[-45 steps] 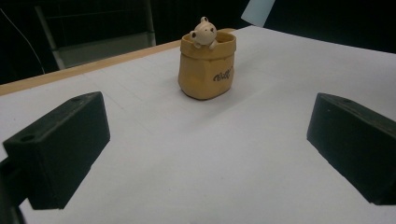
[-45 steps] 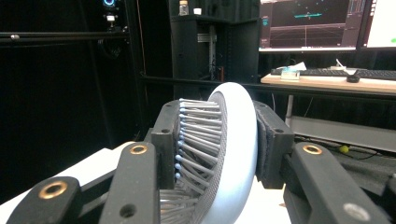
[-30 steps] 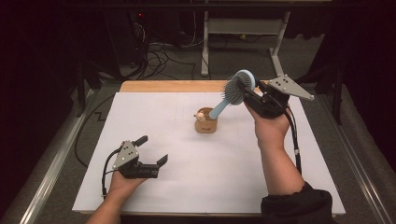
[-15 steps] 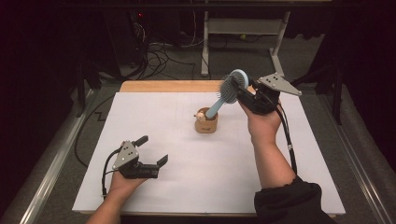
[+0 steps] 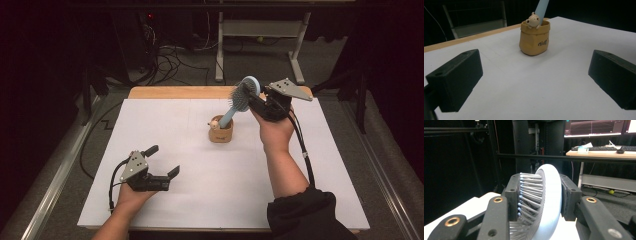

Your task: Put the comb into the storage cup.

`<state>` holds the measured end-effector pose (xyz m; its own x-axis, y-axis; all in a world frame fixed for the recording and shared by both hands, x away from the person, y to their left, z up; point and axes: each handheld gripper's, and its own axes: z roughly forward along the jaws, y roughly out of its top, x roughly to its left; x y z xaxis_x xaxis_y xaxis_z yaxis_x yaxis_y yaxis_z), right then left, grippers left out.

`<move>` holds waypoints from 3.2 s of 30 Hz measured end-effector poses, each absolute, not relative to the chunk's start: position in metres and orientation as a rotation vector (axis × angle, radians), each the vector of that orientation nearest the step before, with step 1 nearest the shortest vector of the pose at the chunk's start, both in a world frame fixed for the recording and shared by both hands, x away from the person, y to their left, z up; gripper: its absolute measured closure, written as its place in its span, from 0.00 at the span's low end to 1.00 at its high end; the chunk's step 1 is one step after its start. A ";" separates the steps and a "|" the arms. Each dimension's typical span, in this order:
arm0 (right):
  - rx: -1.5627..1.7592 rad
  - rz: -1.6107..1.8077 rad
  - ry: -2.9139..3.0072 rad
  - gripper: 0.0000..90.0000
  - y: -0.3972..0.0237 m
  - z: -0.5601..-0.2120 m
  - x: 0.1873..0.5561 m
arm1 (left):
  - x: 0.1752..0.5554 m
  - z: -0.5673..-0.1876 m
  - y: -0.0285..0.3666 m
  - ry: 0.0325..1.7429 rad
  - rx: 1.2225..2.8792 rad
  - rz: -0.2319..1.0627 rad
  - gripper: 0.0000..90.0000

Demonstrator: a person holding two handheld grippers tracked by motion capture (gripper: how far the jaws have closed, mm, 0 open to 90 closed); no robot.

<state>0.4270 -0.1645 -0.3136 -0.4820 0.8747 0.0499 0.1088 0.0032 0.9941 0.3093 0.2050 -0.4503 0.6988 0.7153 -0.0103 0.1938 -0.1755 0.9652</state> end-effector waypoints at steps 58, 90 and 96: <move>1.083 1.473 1.730 0.56 -0.142 -0.345 0.445 | 0.310 -0.451 0.206 0.735 1.721 0.544 0.00; 1.113 1.461 1.732 0.48 -0.147 -0.347 0.448 | 0.311 -0.452 0.206 0.741 1.721 0.539 0.01; 1.125 1.454 1.730 0.46 -0.148 -0.348 0.448 | 0.311 -0.452 0.206 0.739 1.722 0.539 0.01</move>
